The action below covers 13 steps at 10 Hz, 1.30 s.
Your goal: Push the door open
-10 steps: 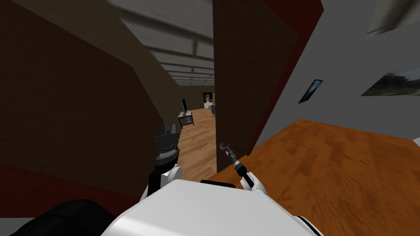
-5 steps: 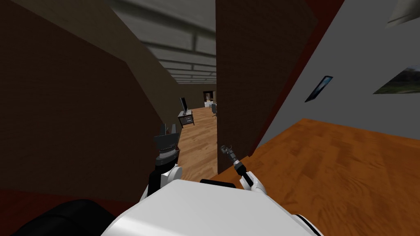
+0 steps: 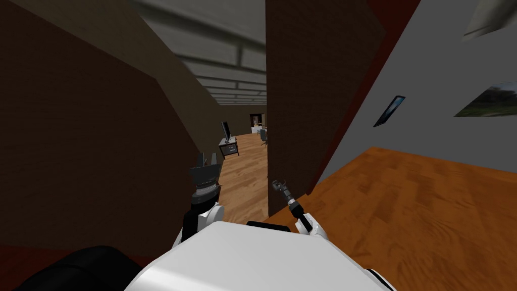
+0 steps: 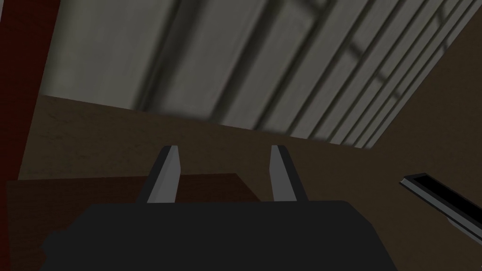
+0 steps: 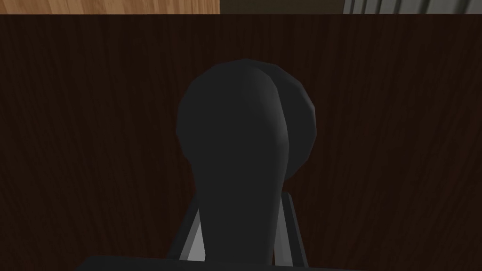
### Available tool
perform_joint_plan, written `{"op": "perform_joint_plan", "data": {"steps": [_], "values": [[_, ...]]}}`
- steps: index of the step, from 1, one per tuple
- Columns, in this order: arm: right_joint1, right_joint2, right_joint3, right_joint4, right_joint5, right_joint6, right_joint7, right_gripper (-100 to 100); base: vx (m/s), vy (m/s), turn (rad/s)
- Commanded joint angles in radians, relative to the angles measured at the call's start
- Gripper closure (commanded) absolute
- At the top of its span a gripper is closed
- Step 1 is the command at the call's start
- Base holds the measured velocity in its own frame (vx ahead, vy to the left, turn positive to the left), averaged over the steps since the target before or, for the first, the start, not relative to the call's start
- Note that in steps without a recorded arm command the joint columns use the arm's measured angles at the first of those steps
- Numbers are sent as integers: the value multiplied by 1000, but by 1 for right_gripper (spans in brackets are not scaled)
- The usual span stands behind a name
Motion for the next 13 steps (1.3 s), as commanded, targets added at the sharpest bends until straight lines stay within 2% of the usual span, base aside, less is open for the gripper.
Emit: {"op": "perform_joint_plan", "data": {"steps": [1, 4, 6, 11, 12, 13], "values": [[-21, -3, -22, 9, -18, -4, 16, 100, 141, 112, -27], [-22, -2, -42, 11, -36, 4, 34, 100, 131, 110, -25], [-22, -2, -42, 11, -36, 4, 34, 100, 90, 43, -4], [-25, 4, -97, 18, -88, 26, 85, 100, 144, 110, -51], [-25, 4, -97, 18, -88, 26, 85, 100, 125, 98, -6], [-26, 7, -117, 20, -106, 34, 103, 100, 123, 157, -54]]}}
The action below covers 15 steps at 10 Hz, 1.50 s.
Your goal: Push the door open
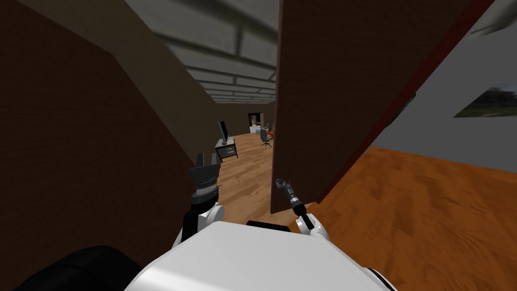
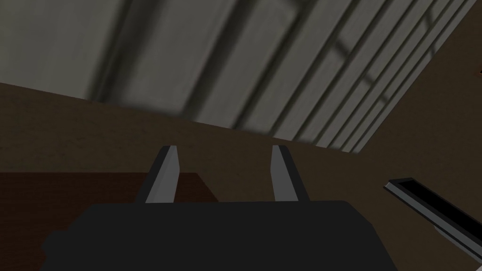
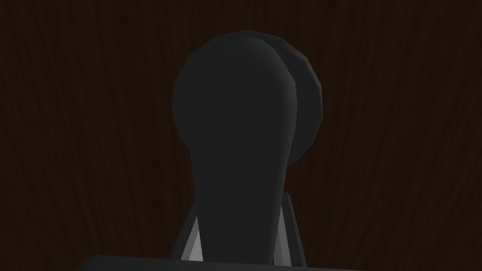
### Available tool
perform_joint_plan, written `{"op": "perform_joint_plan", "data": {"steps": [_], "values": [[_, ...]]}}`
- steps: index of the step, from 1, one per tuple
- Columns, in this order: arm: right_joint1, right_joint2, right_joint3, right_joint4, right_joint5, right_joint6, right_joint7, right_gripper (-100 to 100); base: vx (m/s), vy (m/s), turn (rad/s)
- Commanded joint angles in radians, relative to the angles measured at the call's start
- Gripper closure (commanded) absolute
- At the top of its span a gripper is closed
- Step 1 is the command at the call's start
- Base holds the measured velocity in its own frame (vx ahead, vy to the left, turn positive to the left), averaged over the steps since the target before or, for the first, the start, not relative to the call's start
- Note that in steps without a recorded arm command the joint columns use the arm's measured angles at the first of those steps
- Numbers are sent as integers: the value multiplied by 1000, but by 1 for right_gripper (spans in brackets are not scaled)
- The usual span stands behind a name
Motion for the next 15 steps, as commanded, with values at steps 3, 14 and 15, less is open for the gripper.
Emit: {"op": "perform_joint_plan", "data": {"steps": [3, 14, 15], "values": [[-8, 0, -44, -5, -38, 20, 36, 100, 155, 131, -54], [-11, 19, -129, 12, -114, 50, 110, 100, 144, 107, -44], [-13, 15, -140, 11, -122, 51, 116, 100, 137, 17, -40]]}}
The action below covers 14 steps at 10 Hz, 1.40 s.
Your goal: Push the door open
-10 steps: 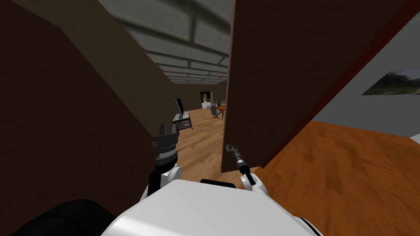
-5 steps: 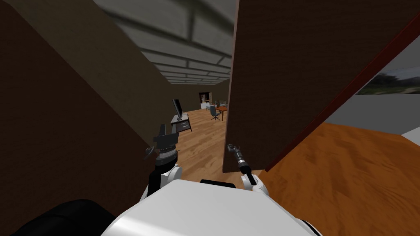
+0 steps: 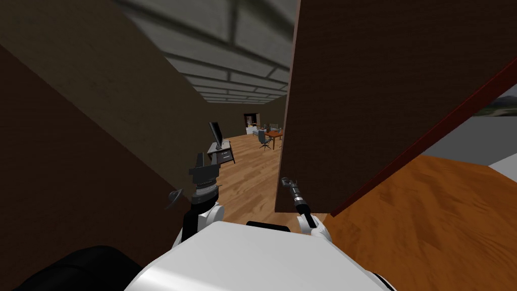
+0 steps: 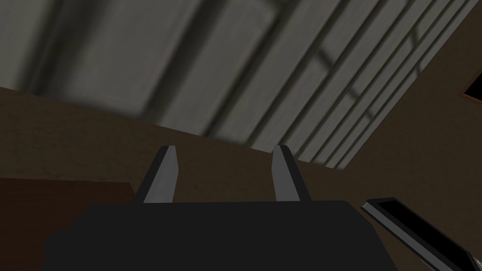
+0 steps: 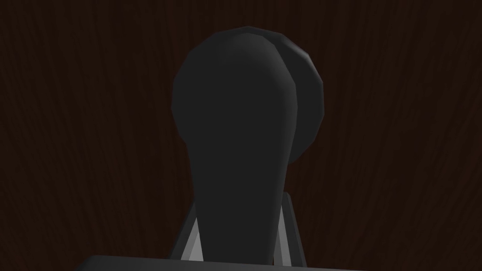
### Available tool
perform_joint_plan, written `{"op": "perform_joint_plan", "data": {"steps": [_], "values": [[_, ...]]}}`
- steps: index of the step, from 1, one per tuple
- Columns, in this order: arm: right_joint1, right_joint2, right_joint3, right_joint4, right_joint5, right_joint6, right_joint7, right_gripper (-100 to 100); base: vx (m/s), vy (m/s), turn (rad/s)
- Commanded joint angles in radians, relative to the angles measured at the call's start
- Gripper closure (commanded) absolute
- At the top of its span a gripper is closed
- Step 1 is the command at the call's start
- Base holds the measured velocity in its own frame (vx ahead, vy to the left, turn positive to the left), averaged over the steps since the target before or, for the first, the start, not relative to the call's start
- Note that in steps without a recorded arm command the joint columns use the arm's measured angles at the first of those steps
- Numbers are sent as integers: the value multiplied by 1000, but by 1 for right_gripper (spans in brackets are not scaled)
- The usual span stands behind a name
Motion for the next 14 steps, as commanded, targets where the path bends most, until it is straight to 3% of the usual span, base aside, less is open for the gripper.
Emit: {"op": "perform_joint_plan", "data": {"steps": [1, 14], "values": [[-4, -6, -11, 4, -7, -4, 6, 100, 175, 53, -30], [1, -24, -116, 7, -80, 5, 60, 100, 166, 71, -48]]}}
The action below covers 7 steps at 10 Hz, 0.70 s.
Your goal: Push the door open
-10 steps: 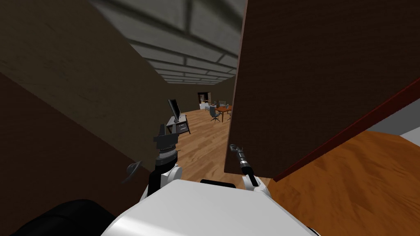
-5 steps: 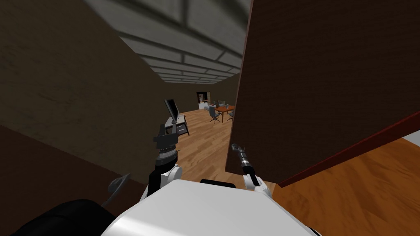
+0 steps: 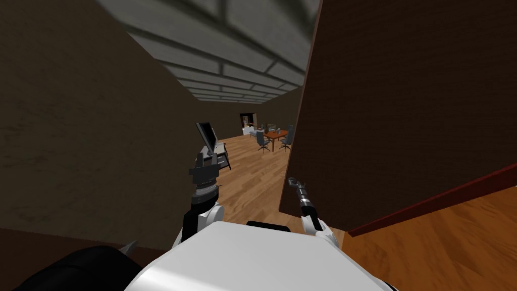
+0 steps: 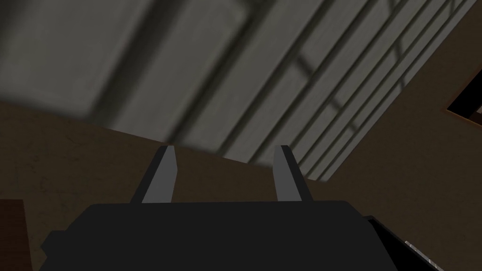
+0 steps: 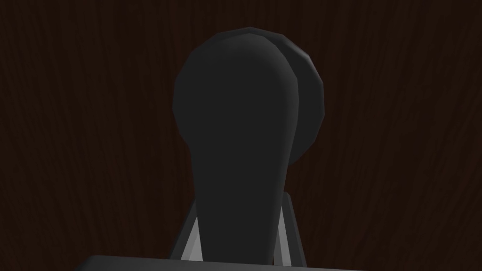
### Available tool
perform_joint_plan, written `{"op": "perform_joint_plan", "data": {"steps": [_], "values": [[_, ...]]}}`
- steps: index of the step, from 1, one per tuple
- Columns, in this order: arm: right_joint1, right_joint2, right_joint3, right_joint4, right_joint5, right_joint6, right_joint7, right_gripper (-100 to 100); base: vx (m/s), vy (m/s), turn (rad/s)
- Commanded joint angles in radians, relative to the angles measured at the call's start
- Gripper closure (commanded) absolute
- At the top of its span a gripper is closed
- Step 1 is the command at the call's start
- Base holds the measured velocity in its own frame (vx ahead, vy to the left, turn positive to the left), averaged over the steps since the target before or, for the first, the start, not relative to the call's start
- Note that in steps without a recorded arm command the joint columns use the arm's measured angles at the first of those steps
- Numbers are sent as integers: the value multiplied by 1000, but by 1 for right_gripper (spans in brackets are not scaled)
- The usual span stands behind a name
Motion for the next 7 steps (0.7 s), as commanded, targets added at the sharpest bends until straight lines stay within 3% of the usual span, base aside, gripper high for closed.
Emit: {"op": "perform_joint_plan", "data": {"steps": [1, 7], "values": [[-5, -9, -25, 0, -16, 2, 11, 100, 159, 60, -59], [-1, -11, -86, 1, -58, 7, 42, 100, 182, 80, -64]]}}
